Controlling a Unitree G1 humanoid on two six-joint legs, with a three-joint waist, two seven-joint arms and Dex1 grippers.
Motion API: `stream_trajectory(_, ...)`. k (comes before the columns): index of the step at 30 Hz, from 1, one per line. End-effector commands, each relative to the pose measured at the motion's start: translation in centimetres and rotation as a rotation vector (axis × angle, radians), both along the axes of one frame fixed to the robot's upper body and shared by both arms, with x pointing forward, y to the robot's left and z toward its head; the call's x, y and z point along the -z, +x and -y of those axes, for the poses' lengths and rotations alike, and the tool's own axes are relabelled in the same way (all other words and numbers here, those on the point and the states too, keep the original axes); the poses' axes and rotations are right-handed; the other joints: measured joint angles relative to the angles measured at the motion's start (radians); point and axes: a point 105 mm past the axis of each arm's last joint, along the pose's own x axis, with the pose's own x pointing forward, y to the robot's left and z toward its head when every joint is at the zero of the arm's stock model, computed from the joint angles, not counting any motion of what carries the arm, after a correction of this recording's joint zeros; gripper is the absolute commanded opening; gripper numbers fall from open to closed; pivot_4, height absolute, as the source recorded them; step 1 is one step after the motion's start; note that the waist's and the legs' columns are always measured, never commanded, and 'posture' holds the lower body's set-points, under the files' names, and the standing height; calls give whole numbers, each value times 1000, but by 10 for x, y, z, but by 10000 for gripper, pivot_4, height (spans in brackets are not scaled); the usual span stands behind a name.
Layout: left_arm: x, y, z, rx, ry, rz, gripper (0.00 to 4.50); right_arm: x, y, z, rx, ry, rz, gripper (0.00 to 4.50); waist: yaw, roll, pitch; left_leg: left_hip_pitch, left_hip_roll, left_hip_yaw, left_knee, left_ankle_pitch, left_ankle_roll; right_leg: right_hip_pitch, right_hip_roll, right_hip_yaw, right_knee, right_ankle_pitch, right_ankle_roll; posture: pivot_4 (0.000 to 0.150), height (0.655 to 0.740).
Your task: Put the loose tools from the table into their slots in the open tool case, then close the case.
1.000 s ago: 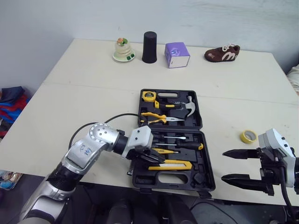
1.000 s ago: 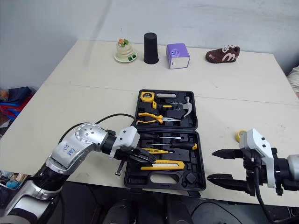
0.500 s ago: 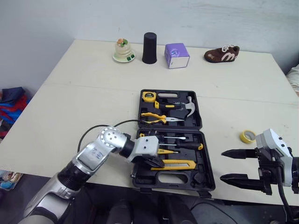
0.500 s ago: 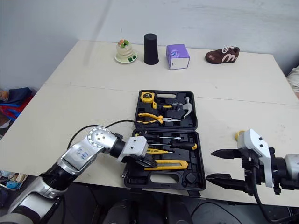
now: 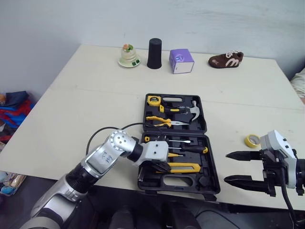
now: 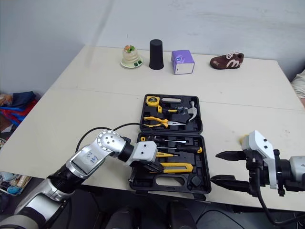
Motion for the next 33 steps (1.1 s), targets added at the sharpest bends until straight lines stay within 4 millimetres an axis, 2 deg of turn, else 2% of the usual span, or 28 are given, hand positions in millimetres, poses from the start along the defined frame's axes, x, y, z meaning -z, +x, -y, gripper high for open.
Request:
stream_trajectory(1,57,-6,-35,-138,253,-151,487,-3,2,0,-5,2,31,45000,-2,0,-7,0,0,0,-1,0,1,1,0,0,-3,0,-3,1500,7383)
stream_trajectory(5,59,5,-33,-193,245,-100,487,0,-1,0,-13,-1,23,45000,-5,1,-21,0,1,1,-3,0,0,1,0,1,-5,0,-4,1500,7383)
stream_trajectory(7,47,6,-23,-178,157,-82,487,0,-1,1,-12,-6,24,45000,0,1,-22,0,1,1,-3,0,1,1,0,1,-5,0,-4,1500,7383)
stream_trajectory(9,30,-1,-12,-114,36,-84,487,-1,0,2,-8,-8,29,45000,1,3,-22,0,0,1,-3,0,1,1,-2,1,-5,0,-4,1500,7383)
stream_trajectory(13,-12,-3,2,-80,-211,-56,487,0,1,2,-6,-6,39,45000,-1,7,-18,-2,0,1,-4,1,2,-1,-2,1,-5,0,-5,1500,7383)
stream_trajectory(16,-24,-2,5,-81,-288,-50,487,0,3,1,-3,1,46,45000,1,4,-16,-4,0,1,-4,1,2,-9,-2,0,-5,0,-4,1500,7383)
stream_trajectory(17,-25,-2,6,-81,-302,-52,487,0,3,0,-2,3,48,45000,2,4,-16,-9,0,1,-4,1,2,-14,-2,0,-5,4,3,1500,7383)
stream_trajectory(18,-24,-1,6,-84,-296,-54,487,1,3,0,-2,5,48,45000,2,5,-16,-13,0,1,-3,1,2,-18,-1,0,-4,12,15,1500,7383)
stream_trajectory(19,-22,-1,6,-81,-287,-49,487,1,3,-1,-2,6,47,45000,2,5,-16,-18,-1,0,-2,0,2,-23,-1,0,-4,12,15,1500,7383)
stream_trajectory(25,-9,4,12,-93,-217,-33,487,2,2,0,-2,7,40,45000,4,5,-16,-20,0,1,-2,-5,3,-23,0,0,-7,9,16,1500,7383)
stream_trajectory(29,17,-4,8,-54,-86,-51,487,2,2,1,2,3,37,45000,4,5,-16,-20,-1,1,-1,-7,4,-23,0,0,-8,9,16,1500,7383)
stream_trajectory(33,34,-4,6,-53,-1,-36,487,3,0,2,9,-1,31,45000,5,5,-16,-18,0,1,-2,-7,3,-21,0,0,-8,8,16,1500,7383)
